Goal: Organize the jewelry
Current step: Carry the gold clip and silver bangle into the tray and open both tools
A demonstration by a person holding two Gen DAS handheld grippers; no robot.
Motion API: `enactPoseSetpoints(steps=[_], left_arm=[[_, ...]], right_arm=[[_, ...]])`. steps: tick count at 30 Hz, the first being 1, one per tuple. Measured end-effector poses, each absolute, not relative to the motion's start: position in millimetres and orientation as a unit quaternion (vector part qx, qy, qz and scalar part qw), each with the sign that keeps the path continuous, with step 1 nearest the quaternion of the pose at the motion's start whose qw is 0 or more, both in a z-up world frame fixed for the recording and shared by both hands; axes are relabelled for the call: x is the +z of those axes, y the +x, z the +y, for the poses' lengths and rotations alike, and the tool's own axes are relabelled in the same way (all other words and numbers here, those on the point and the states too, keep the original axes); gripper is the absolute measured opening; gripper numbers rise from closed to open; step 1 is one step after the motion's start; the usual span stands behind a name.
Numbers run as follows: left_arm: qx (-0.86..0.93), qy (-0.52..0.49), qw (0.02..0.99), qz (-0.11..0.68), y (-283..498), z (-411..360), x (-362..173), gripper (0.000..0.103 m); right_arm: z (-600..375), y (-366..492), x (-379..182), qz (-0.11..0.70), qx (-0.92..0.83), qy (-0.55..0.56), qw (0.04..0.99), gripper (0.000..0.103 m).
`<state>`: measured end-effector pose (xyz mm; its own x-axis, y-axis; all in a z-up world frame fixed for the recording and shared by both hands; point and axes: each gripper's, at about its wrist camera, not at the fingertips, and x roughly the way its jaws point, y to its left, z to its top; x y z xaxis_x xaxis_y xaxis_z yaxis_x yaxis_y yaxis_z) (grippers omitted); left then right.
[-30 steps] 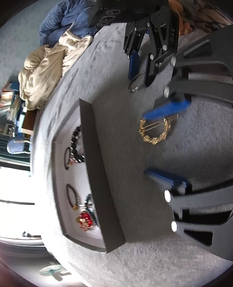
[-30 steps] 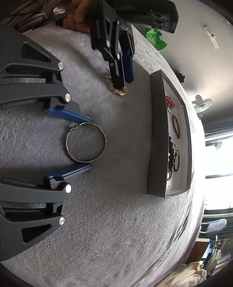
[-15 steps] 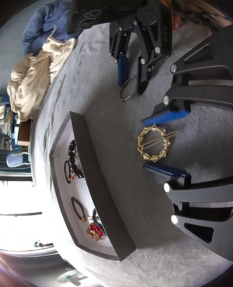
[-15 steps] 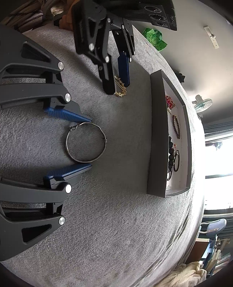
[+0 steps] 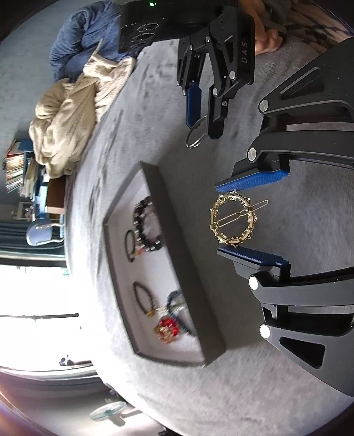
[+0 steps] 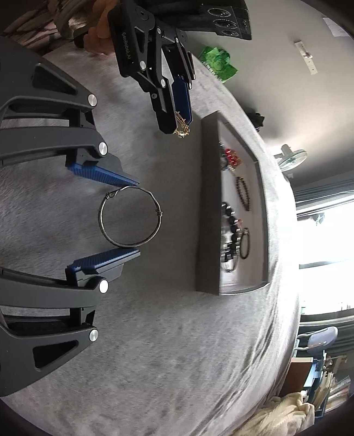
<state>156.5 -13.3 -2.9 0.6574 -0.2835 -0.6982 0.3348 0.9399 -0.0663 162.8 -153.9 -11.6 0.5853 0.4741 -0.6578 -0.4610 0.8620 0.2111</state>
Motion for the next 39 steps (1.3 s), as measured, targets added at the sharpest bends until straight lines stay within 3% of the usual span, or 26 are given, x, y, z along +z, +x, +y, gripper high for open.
enactPoseSetpoints(steps=[24, 39], left_arm=[[-0.113, 0.001, 0.932, 0.345, 228, 27, 26, 0.042], [-0.083, -0.011, 0.927, 0.366, 281, 28, 8, 0.042]], right_arm=[[-117, 251, 40, 0.331, 0.259, -0.005, 0.907, 0.046], [-91, 298, 29, 0.350, 0.251, -0.041, 0.902, 0.046]])
